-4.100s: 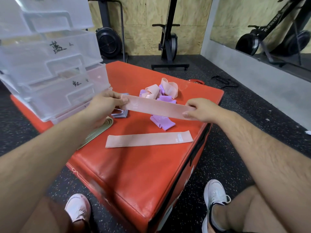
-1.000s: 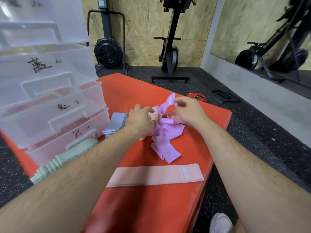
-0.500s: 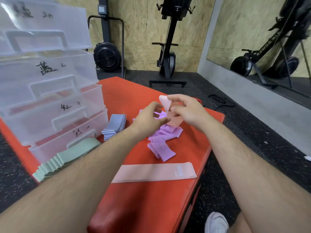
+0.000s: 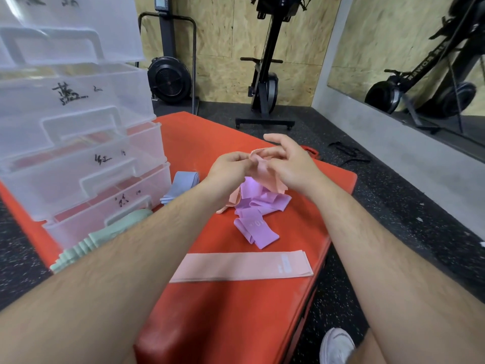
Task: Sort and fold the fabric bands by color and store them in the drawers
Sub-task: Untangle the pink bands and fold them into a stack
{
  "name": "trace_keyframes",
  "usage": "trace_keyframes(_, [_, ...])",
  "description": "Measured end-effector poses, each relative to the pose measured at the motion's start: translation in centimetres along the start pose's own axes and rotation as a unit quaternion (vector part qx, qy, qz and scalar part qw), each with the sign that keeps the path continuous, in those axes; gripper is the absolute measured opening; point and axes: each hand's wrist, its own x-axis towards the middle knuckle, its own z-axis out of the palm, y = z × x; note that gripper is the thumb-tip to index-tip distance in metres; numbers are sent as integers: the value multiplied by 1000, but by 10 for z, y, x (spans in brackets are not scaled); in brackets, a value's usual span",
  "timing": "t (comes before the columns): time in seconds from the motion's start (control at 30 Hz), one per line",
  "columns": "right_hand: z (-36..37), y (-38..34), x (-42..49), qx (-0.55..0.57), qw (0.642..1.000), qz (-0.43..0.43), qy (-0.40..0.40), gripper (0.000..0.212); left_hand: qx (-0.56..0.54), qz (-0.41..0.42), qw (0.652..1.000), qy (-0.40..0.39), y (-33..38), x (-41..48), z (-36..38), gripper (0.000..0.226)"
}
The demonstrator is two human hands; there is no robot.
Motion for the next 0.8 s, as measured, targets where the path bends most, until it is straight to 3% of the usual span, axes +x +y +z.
trace_keyframes(0.13, [-7, 4, 3, 8, 1000, 14, -19, 51, -5, 3, 1000, 14, 8, -1, -8, 16])
trace_keyframes(0.3, [3, 7, 0, -18, 1000, -11, -5, 15, 50, 20, 999, 6, 14, -7, -16, 22])
trace_keyframes(0.4, [5, 7, 0, -19, 999, -22, 46, 7, 81, 19, 993, 82, 15, -7, -14, 32])
trace_keyframes(0.5, [11, 5, -2, -20, 995, -53, 81, 5, -2, -42, 998, 56, 24, -12, -9, 40])
trace_keyframes(0.57, [18, 1, -8, -32, 996, -75, 43, 6, -44, -68, 997, 14, 28, -15, -7, 36])
trace_keyframes(0.67, [23, -3, -15, -39, 997, -66, -26, 6, 17, -62, 997, 45, 24, -19, -14, 11])
trace_keyframes(0.8, [21, -1, -8, -43, 996, -80, 15, 24, 168, 8, 983, 71, 16, -23, -34, 12])
